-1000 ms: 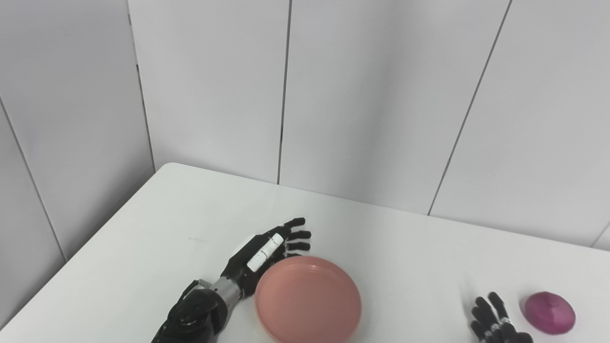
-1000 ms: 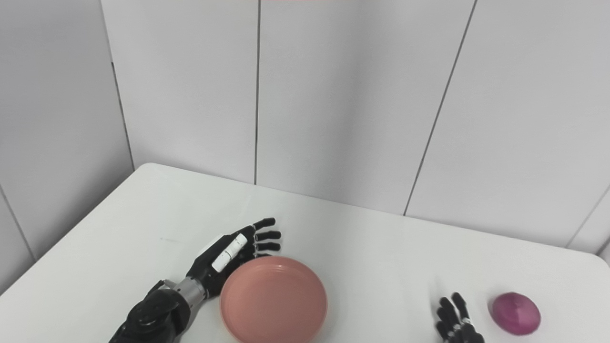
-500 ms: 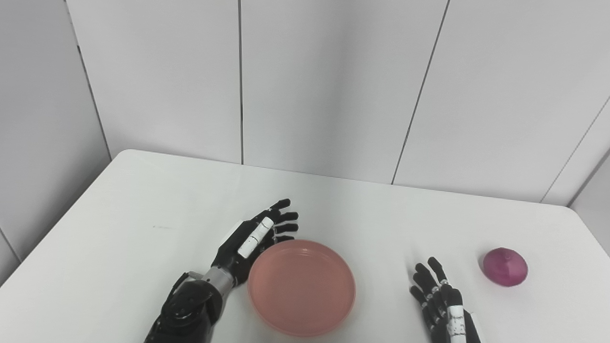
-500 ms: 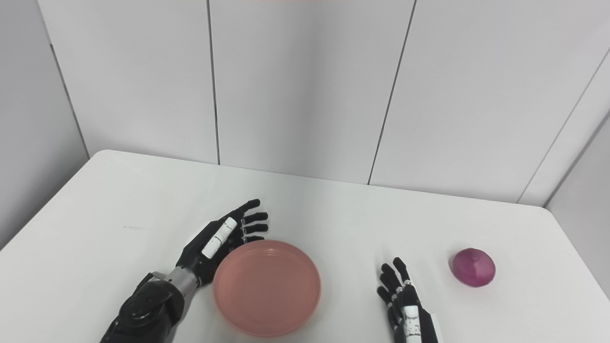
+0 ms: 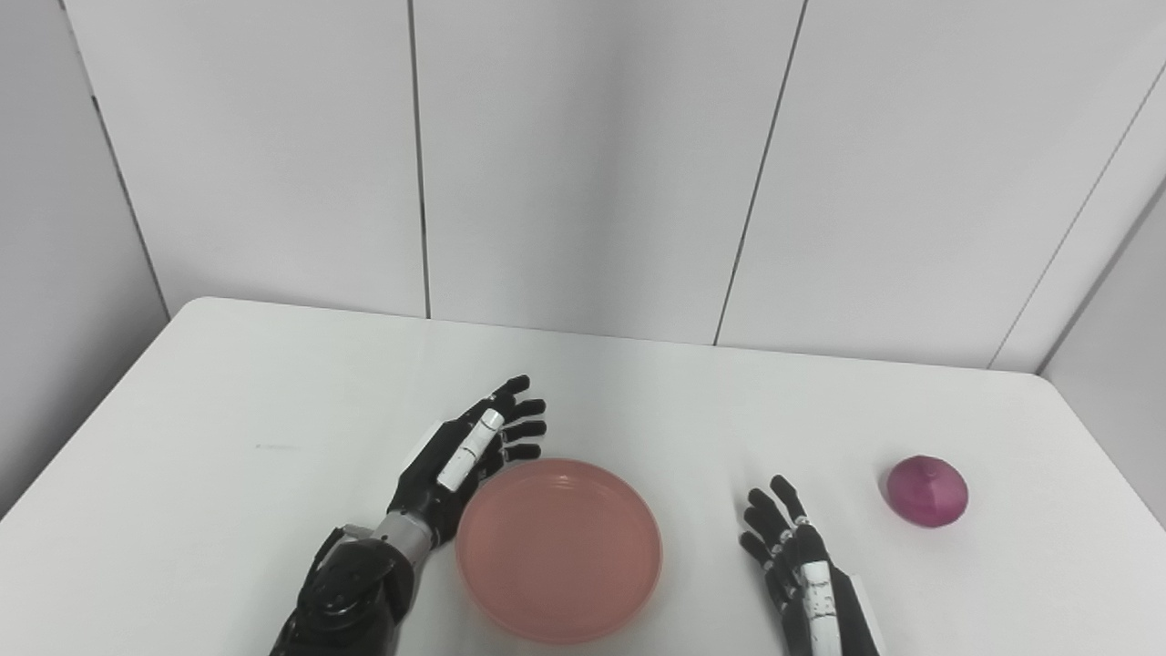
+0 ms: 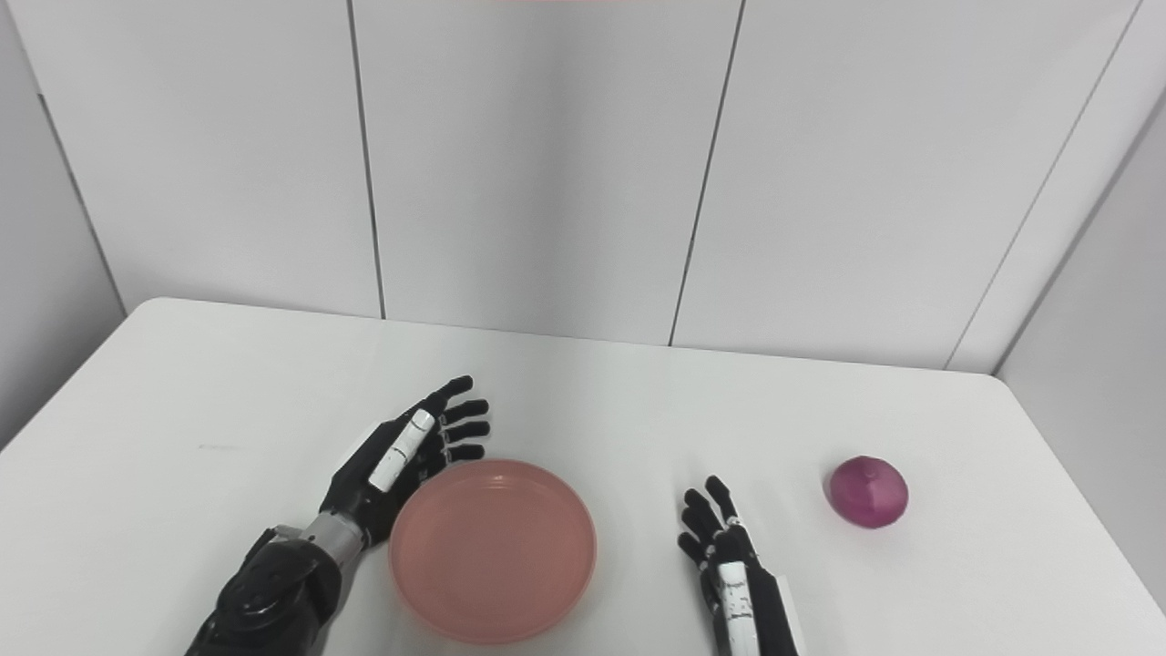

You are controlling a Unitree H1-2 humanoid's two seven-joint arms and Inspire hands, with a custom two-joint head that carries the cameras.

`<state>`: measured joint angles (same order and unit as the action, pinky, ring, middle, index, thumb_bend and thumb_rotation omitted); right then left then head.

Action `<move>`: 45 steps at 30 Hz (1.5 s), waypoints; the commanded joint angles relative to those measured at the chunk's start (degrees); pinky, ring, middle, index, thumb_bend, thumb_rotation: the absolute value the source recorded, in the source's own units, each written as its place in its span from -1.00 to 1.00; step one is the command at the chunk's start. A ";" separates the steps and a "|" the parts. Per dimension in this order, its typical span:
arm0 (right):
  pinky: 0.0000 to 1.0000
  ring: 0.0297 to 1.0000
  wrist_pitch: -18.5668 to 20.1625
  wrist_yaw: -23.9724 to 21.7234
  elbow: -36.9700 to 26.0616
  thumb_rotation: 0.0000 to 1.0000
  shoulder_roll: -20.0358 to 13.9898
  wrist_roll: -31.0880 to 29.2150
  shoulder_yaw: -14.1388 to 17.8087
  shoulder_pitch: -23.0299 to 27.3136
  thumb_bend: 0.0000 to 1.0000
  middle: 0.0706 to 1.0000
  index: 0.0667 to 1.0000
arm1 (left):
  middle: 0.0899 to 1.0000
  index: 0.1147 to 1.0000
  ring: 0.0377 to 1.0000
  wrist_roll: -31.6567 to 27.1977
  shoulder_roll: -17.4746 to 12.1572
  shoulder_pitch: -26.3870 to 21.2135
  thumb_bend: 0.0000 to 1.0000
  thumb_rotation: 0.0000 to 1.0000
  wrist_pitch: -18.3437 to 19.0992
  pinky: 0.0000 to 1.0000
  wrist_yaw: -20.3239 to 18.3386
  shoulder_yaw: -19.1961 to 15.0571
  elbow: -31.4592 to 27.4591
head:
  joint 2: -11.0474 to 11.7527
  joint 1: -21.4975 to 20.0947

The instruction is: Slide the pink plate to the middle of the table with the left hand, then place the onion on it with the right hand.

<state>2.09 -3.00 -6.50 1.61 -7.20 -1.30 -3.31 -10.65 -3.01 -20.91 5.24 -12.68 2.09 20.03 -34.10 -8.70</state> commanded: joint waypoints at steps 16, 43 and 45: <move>0.57 0.67 -6.40 3.93 -1.09 0.38 -0.02 11.52 -1.87 0.12 0.74 0.63 0.77 | 0.61 0.70 0.58 -0.25 -2.15 -0.49 0.51 0.47 3.12 0.49 0.93 -3.08 6.35 | 1.03 -6.85; 0.14 0.61 15.72 -12.01 -20.77 -0.90 -28.45 38.26 2.50 17.10 1.00 0.83 0.89 | 0.71 0.80 0.70 -2.09 -2.20 -2.17 0.38 0.50 2.45 0.61 -2.45 -4.61 8.88 | 3.32 -17.05; 0.20 0.69 16.66 -14.74 -20.23 -0.90 -32.01 39.84 2.25 19.17 1.00 0.88 0.85 | 0.71 0.80 0.71 -2.78 -1.84 -2.32 0.39 0.47 3.17 0.62 -2.45 -5.09 9.07 | 3.55 -16.96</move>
<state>17.70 -16.45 -25.46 -27.07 31.23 0.37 12.23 -13.08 -5.17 -25.01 4.53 -15.53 -2.83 25.97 -30.50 -25.66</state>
